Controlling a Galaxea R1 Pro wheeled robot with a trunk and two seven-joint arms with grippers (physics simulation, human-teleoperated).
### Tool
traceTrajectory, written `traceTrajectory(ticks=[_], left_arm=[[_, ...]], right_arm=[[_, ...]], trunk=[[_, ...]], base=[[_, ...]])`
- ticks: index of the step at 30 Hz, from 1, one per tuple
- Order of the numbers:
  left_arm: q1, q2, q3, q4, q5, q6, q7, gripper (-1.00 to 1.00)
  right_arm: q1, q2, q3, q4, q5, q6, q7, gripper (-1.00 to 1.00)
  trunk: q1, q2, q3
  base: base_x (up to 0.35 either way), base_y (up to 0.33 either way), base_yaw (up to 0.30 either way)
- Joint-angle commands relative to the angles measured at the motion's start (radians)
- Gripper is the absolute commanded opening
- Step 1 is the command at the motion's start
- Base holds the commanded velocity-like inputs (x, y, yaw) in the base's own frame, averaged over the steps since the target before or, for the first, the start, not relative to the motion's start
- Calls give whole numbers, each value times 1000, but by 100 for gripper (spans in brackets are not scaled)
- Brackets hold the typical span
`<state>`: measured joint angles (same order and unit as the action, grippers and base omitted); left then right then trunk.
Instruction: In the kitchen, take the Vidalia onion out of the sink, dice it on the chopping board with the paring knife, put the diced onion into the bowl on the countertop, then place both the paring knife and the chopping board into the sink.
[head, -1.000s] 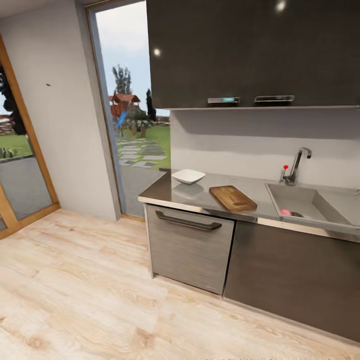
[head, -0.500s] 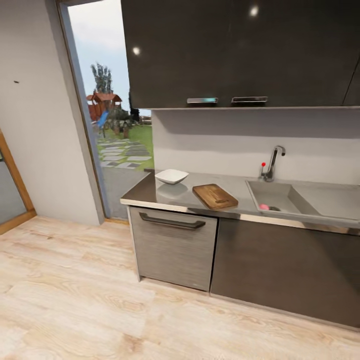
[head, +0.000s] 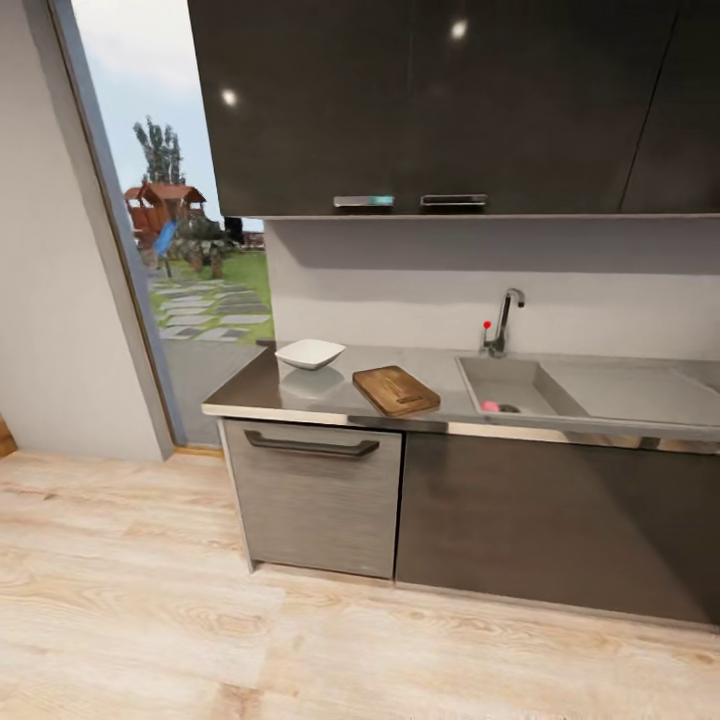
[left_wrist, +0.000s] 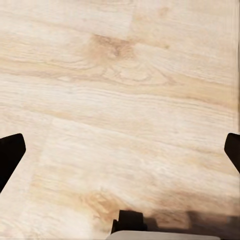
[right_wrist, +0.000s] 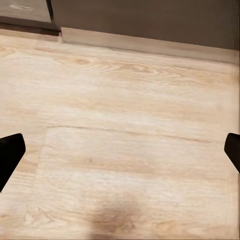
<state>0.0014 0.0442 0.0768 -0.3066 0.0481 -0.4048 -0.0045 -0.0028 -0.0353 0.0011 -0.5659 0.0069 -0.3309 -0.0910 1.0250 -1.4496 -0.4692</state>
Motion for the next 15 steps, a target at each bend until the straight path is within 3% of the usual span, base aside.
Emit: traceTrajectory(ticks=[1, 10, 15], left_arm=[[0, 0, 0, 0, 5, -2, -1, 100], [0, 0, 0, 0, 4, -2, -2, 100], [0, 0, 0, 0, 4, -2, -2, 100]], right_arm=[[0, 0, 0, 0, 1, -2, -3, 100], [0, 0, 0, 0, 1, -2, -3, 100], [0, 0, 0, 0, 0, -2, -3, 100]], trunk=[[0, 0, -1], [0, 0, -1], [0, 0, -1]], base=[[0, 0, -220], [4, 1, -220], [132, 100, -220]])
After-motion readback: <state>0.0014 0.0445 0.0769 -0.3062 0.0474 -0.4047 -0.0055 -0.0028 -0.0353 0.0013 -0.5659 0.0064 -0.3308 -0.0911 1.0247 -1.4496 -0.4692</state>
